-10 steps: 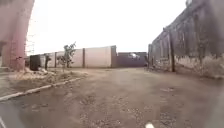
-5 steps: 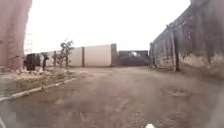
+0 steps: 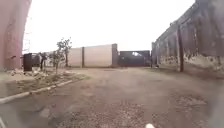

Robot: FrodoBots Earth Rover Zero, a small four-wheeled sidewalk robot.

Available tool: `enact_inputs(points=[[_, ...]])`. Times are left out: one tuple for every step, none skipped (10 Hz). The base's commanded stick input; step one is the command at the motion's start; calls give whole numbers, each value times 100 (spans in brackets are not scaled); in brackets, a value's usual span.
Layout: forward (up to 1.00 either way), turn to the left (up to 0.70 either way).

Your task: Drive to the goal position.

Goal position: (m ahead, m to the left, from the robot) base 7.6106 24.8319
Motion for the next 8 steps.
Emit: enact_inputs(points=[[85,0],[85,0],[85,0],[85,0],[85,0],[85,0],[85,0],[85,0]])
